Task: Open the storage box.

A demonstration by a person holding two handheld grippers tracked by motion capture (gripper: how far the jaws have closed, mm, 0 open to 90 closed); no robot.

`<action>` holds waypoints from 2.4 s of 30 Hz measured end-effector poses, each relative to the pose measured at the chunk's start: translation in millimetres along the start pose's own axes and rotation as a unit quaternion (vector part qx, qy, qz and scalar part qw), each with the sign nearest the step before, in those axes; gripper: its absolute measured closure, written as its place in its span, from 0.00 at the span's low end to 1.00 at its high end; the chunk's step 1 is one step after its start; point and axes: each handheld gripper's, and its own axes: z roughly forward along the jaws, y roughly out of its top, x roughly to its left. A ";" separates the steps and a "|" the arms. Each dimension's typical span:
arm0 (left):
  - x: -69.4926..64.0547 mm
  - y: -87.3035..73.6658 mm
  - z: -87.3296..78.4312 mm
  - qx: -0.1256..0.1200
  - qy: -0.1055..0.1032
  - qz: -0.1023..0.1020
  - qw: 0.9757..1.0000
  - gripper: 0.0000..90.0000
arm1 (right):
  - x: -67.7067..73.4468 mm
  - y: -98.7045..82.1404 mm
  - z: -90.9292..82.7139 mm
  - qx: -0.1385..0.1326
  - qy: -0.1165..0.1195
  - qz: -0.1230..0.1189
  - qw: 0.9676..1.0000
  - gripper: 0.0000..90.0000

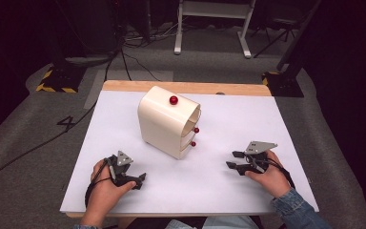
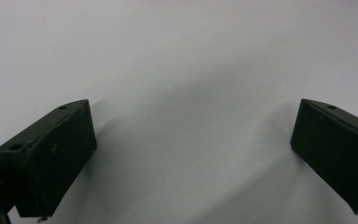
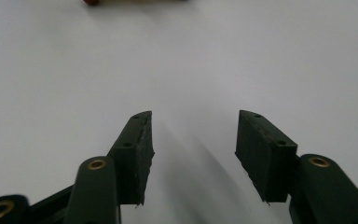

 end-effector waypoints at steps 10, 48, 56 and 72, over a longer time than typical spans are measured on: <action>0.0 -0.1 0.1 0.000 0.000 0.000 1.000 0.00 | 11.8 28.6 12.1 -0.055 0.037 -0.002 0.998 0.59; 0.1 0.1 0.4 -0.001 -0.001 -0.002 1.000 0.00 | 25.1 59.7 87.7 -0.138 0.061 -0.020 0.988 0.83; 0.2 0.0 0.2 0.000 -0.001 -0.001 1.000 0.00 | 25.9 58.2 82.3 -0.132 0.058 -0.020 0.989 0.83; 0.0 -0.3 0.1 -0.001 0.000 0.000 1.000 0.00 | 24.3 34.1 38.1 -0.126 0.052 -0.014 0.991 0.83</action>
